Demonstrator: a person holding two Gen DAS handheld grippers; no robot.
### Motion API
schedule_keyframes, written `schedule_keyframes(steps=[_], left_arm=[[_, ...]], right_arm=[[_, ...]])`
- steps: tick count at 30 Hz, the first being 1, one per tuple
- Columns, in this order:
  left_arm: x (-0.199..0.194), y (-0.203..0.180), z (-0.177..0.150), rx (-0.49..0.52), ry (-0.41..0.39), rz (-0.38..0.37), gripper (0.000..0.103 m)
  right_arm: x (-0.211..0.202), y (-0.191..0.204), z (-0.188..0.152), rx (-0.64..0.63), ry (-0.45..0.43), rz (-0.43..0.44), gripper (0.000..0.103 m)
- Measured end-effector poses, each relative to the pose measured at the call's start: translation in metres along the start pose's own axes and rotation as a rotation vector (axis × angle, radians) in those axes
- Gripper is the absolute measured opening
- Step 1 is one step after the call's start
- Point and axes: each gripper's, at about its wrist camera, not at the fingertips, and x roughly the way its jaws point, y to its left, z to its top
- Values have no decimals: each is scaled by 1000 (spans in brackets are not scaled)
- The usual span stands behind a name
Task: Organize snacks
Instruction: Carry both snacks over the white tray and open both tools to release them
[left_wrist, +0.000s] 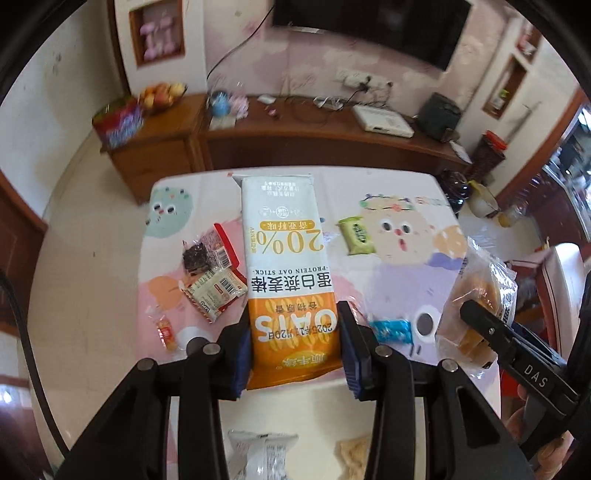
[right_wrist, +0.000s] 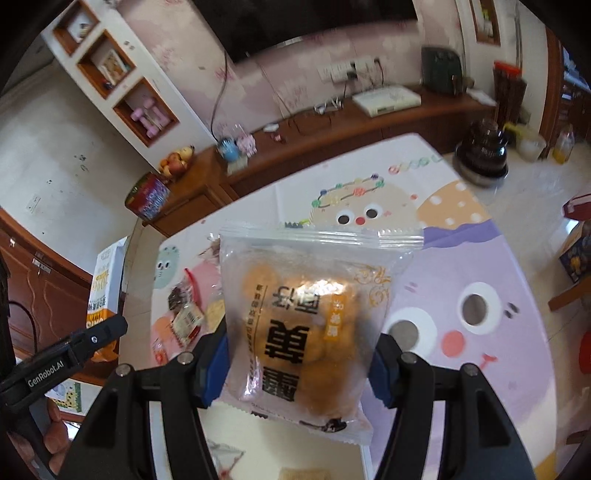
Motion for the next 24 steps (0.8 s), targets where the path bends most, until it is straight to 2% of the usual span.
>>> schedule_keyframes(steps=[4,11,16,24], left_arm=[[-38,-7,-21,48,-49,-19,39],[-72,-19,-60,139,-70,-36,39],[-81,-17,-85,173,-64,-44,39],[-86,-13,-114,221,-60,-17,39]], right_arm=[[-35,8,-24,-14,-55,-17,62],[-86,22,-71,-46,-128,-52,63],[-101,30,-98,-63,-141,-67,63],[-107,48,-131,-118,-120,-98,63]])
